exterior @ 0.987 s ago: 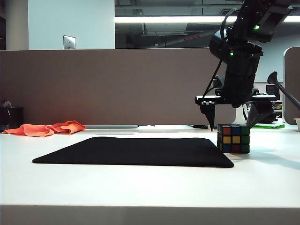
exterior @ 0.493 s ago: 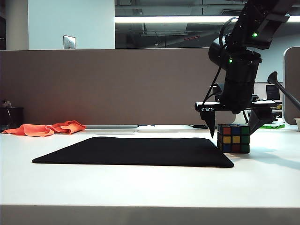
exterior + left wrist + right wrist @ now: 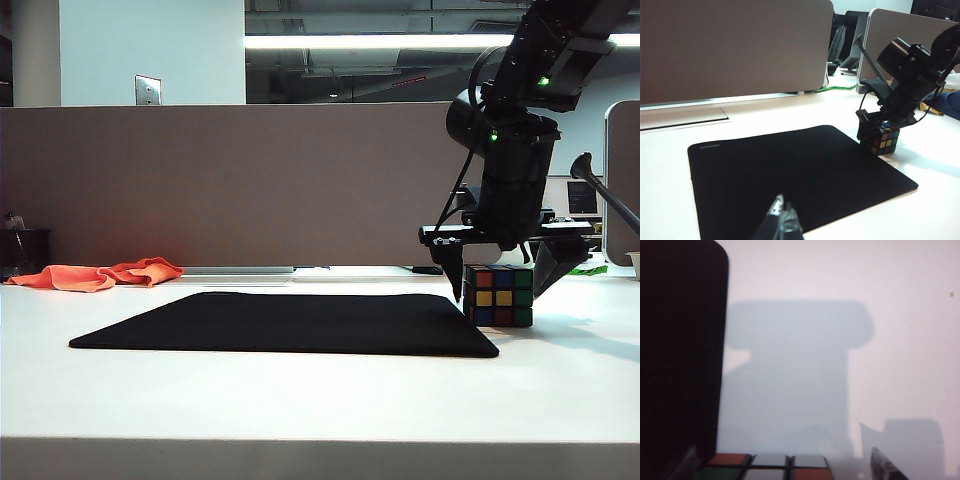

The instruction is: Pick up the cube on the right side of the mouse pad, then place it in the center of the mouse pad.

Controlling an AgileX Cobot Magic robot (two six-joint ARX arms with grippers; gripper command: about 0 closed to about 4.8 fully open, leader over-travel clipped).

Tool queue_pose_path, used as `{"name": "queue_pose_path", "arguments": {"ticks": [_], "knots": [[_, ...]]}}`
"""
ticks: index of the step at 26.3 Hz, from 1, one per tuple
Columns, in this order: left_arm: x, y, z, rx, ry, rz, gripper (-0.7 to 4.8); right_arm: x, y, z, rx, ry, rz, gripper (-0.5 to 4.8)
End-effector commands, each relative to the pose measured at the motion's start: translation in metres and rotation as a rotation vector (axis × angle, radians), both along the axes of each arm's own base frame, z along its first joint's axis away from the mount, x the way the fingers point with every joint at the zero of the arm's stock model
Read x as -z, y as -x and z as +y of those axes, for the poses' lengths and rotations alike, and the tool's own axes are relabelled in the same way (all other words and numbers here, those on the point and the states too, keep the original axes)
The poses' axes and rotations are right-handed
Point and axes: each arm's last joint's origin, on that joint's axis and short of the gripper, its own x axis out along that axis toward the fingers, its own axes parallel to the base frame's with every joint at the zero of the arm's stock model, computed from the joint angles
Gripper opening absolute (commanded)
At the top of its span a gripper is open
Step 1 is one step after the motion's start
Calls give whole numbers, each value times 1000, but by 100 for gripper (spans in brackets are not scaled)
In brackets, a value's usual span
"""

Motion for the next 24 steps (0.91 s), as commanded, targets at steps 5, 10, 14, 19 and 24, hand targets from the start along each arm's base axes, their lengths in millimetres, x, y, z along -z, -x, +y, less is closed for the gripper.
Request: {"name": "queue_pose_path", "arguments": {"ticks": [5, 10, 14, 19, 24], "knots": [[-3, 0, 0, 1, -1, -19, -6, -1, 1, 0, 2, 0, 12, 471], [-3, 0, 0, 1, -1, -19, -6, -1, 1, 0, 1, -2, 14, 455], [-3, 0, 0, 1, -1, -19, -6, -1, 1, 0, 0, -2, 16, 417], [-3, 0, 0, 1, -1, -19, -6, -1, 2, 0, -10, -17, 23, 313], [-3, 0, 0, 1, -1, -19, -6, -1, 2, 0, -10, -16, 27, 313]]}}
